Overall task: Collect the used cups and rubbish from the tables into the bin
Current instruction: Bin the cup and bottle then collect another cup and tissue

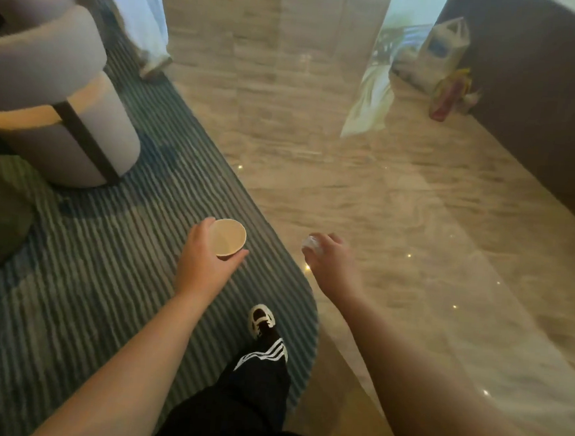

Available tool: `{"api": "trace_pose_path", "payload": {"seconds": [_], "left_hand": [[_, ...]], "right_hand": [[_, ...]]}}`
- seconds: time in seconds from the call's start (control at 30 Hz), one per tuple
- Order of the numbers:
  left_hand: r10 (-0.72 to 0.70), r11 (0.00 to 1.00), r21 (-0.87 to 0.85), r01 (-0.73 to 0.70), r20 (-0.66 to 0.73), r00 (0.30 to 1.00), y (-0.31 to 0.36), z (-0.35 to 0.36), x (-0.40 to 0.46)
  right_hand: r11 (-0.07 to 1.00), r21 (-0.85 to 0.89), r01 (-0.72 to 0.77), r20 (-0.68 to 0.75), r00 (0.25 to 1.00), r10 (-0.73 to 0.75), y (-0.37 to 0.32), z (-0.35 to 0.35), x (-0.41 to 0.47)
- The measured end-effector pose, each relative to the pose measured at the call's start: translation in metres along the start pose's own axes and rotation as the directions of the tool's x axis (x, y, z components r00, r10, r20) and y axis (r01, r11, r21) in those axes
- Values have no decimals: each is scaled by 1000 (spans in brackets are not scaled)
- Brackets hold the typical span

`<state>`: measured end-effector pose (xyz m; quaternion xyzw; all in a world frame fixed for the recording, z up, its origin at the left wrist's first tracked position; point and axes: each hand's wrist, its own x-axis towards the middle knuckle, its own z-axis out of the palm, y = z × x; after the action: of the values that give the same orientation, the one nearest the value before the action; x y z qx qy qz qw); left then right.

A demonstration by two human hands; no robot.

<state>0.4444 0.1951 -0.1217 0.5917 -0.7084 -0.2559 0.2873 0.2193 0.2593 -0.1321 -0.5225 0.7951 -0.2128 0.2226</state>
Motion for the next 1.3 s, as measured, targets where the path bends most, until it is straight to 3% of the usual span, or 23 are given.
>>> {"api": "trace_pose_path", "payload": {"seconds": [0.33,0.43,0.53,0.63,0.77,1.0,1.3], "left_hand": [[-129,989,54,136,-113,985,50,37,263],[-147,986,54,155,-133,980,55,51,332],[-175,981,46,186,-178,968,55,73,410],[-217,972,40,232,-233,948,57,100,500],[-301,948,-4,318,-335,893,69,128,628],[-339,932,-56,359,-488,804,81,132,795],[-435,874,-99,475,-596,675,-5,114,969]], "right_hand": [[996,-37,77,70,995,-74,-34,-59,288],[997,45,64,48,997,-66,-47,-68,368],[987,-18,158,82,984,-156,-58,-68,466],[980,27,196,79,977,-197,-69,-68,576],[947,-5,321,204,927,-314,-91,-73,726],[874,13,486,288,835,-468,-156,-98,921],[808,43,587,357,747,-561,-266,-20,1109]]}}
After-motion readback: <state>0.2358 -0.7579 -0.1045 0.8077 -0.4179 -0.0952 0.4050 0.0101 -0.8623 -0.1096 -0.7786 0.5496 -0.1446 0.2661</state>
